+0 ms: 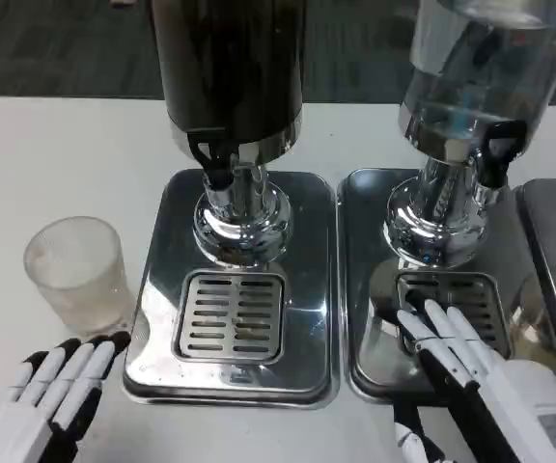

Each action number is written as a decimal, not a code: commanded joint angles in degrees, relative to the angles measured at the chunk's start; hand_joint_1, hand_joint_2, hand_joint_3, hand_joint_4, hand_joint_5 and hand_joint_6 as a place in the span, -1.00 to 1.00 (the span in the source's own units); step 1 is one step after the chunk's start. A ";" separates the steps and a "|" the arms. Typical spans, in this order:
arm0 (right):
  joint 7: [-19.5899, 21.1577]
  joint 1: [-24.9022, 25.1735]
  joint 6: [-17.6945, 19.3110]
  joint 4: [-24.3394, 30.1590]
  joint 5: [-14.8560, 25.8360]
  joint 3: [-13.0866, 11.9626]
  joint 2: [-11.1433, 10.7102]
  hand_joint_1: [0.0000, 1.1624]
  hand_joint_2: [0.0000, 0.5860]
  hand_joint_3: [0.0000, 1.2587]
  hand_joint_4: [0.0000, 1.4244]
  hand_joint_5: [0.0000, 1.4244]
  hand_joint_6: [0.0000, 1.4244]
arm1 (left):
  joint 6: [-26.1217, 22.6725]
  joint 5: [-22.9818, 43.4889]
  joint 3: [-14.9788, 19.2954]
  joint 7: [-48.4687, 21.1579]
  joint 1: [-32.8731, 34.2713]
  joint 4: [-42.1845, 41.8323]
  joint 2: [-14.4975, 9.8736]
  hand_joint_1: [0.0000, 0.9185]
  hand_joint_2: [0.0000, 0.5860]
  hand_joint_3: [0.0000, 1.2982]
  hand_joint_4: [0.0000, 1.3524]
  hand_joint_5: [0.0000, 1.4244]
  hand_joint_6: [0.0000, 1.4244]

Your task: Grasp the cup under the faucet to collect the drink, then remove the cup.

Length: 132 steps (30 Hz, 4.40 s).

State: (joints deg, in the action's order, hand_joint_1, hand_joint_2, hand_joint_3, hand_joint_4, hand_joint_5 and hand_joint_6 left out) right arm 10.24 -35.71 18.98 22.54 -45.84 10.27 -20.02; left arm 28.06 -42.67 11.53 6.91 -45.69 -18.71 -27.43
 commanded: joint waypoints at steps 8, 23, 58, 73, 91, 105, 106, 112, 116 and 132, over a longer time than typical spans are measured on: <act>-0.17 0.05 -1.54 -0.12 -0.94 1.69 1.69 -0.16 1.00 -0.83 -1.00 -1.00 -0.78 | 8.83 7.54 4.58 4.42 0.21 5.75 -0.33 -1.00 -0.76 -1.00 -1.00 -1.00 -0.97; -0.01 -0.45 -1.80 0.57 -1.00 2.30 1.90 -0.17 1.00 -0.83 -1.00 -1.00 -0.75 | 7.50 18.53 9.86 1.84 8.91 13.54 -0.42 -1.00 -0.87 -1.00 -1.00 -1.00 -0.88; 0.94 2.42 -1.30 -0.96 -1.49 5.37 3.16 -0.17 1.00 -0.78 -0.94 -1.00 -0.71 | 4.87 21.26 1.65 -1.88 38.14 49.99 -10.80 -1.00 -0.96 -1.00 -1.00 -1.00 -0.93; 1.37 3.33 -0.85 -1.08 -1.67 6.77 3.40 -0.17 1.00 -0.77 -0.94 -0.98 -0.68 | 9.97 19.27 -5.86 0.86 47.32 62.76 -13.15 -1.00 -1.00 -1.00 -1.00 -1.00 -0.93; 1.14 5.12 -0.32 -2.18 -0.48 7.87 3.45 -0.17 1.00 -0.77 -0.94 -0.98 -0.61 | 5.99 15.28 -12.49 4.03 53.92 66.18 -13.95 -1.00 -0.97 -1.00 -1.00 -1.00 -0.92; 1.57 5.34 -0.29 -3.06 0.15 8.35 3.73 -0.17 1.00 -0.75 -0.94 -0.96 -0.56 | 4.08 13.39 -15.98 6.36 57.73 67.88 -13.77 -1.00 -0.96 -1.00 -1.00 -1.00 -0.92; 1.63 5.35 -0.28 -3.02 0.05 8.39 3.76 -0.17 1.00 -0.75 -0.94 -0.96 -0.56 | 4.21 13.35 -16.28 6.30 58.13 68.42 -13.68 -1.00 -0.96 -1.00 -1.00 -1.00 -0.92; 1.37 5.35 -0.53 -2.89 0.12 8.56 3.92 -0.17 1.00 -0.75 -0.94 -0.96 -0.56 | 4.91 12.95 -17.35 7.02 59.22 69.98 -13.65 -1.00 -0.95 -1.00 -1.00 -1.00 -0.92; 1.18 5.58 -0.49 -3.08 0.42 8.55 3.88 -0.17 1.00 -0.75 -0.94 -0.96 -0.56 | 5.25 12.87 -17.64 7.55 59.40 70.19 -13.81 -1.00 -0.95 -1.00 -1.00 -1.00 -0.92; 0.98 5.35 -0.78 -3.15 1.10 8.25 3.82 -0.17 1.00 -0.75 -0.93 -0.96 -0.55 | 10.70 13.82 -19.39 9.31 62.46 78.62 -10.56 -0.91 -0.85 -1.00 -1.00 -0.89 -0.82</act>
State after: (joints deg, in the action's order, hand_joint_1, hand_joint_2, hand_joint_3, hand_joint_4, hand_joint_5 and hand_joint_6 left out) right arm 10.96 -30.20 18.20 19.65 -45.40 18.70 -16.28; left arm 37.66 -29.52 -7.35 15.74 15.67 58.53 -38.75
